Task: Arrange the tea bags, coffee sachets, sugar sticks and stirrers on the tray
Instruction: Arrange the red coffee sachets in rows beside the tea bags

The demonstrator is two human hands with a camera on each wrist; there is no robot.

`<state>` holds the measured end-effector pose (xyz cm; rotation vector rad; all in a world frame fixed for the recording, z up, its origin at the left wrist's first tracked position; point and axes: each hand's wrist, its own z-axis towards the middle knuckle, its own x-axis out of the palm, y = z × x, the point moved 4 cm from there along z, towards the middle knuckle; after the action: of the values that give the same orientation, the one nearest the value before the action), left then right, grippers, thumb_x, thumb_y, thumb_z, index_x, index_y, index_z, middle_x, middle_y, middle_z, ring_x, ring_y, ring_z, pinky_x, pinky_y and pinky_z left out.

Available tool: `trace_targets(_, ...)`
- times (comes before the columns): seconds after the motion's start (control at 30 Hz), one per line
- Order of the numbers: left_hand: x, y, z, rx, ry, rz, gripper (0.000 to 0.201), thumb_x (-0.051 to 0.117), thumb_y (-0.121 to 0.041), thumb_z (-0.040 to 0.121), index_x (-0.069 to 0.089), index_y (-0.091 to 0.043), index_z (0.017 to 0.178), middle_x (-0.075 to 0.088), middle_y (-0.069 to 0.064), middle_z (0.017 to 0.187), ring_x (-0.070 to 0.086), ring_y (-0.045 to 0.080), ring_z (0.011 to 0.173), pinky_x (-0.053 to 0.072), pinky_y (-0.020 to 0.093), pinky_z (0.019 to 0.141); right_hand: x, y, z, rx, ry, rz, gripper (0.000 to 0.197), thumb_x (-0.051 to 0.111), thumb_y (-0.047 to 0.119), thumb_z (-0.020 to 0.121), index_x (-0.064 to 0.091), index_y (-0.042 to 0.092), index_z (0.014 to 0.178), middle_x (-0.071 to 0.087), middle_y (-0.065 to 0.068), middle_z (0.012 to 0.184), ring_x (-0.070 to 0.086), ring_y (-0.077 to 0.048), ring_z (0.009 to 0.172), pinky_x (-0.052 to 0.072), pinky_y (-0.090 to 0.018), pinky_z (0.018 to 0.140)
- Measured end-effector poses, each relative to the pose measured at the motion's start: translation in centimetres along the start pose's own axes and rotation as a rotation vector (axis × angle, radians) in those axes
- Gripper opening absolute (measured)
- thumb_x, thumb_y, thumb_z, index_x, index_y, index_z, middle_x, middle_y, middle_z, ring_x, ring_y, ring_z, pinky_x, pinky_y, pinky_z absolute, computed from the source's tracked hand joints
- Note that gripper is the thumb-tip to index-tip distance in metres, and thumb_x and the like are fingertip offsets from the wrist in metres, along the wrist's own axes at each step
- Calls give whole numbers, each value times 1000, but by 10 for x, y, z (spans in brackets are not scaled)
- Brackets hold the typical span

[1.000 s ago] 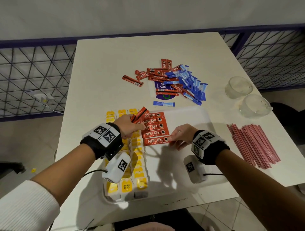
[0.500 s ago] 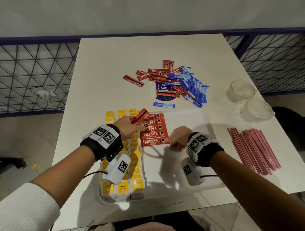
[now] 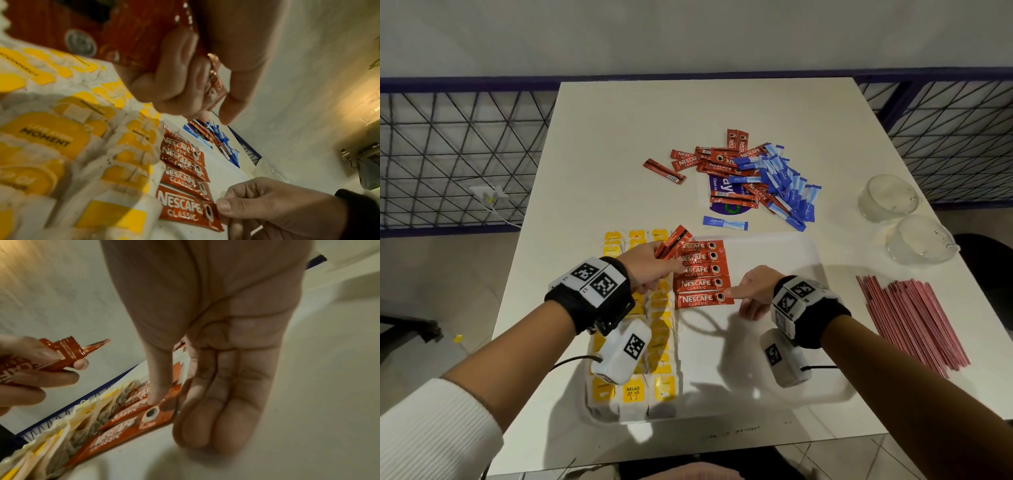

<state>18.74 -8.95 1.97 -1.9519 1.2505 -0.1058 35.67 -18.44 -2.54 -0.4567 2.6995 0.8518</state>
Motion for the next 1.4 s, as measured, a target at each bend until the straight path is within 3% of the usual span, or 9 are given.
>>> trace_targets(0.07,3,-4,-2,13,49,-75,13,49,-10,93,43,-15,82,37,-1,51,30,4,26,23,12,28,-6,5,-1,-16,-26,-63,32,62,37,86,54,6,81,66,-12,79,66,-28,79,55,-39,82)
trace_targets(0.17,4,-10,-5,24,122,-234,17,39,3,93,47,-9,84,46,0,39,37,6,25,28,12,27,-16,22,-8,-114,-53,65,28,58,36,88,51,9,86,63,-8,69,57,-17,58,53,-26,61)
trace_targets(0.47,8,-26,-10,117,166,-277,20,47,-24,96,59,-10,102,73,-1,74,68,13,55,57,25,55,-13,72,-29,-416,-30,349,27,61,22,88,47,9,107,58,-7,75,55,-13,55,51,-23,56)
trace_targets(0.67,5,-22,-10,102,34,-159,28,62,-32,85,61,-11,105,70,-4,66,63,15,59,51,23,55,-18,68,-24,-440,-77,424,14,61,14,87,51,9,78,57,-8,68,56,-12,53,52,-21,53)
trace_targets(0.83,8,-17,-14,113,29,-204,13,63,-29,85,58,-17,87,60,-4,47,32,4,26,26,14,30,-26,60,-25,-393,5,538,15,63,10,84,52,5,75,61,-11,69,58,-15,60,54,-19,54)
trace_targets(1.07,5,-22,-11,56,-81,-275,56,79,-56,57,64,-6,78,55,14,63,42,17,44,31,20,47,-35,66,-25,-375,176,440,9,60,9,87,55,5,81,66,-10,67,61,-10,51,56,-23,56)
trace_targets(1.17,7,-22,-7,68,-128,-259,28,73,-32,76,54,-15,63,45,-6,40,35,7,30,26,14,35,-39,71,-23,-384,209,303,7,63,10,85,58,9,80,65,-11,73,58,-9,47,56,-26,60)
trace_targets(1.23,11,-26,-6,98,-147,-267,18,72,-21,79,58,-19,67,55,-11,40,50,2,39,39,14,46,-40,74,-21,-410,198,284,8,65,10,83,59,10,78,63,-12,72,56,-10,46,55,-26,60)
trace_targets(1.4,18,-32,-11,116,-314,-451,24,65,-12,85,50,-18,68,43,-12,28,39,-4,23,27,5,30,-27,63,-17,-375,277,356,20,67,13,81,53,10,95,64,-9,86,63,-17,75,56,-30,72)
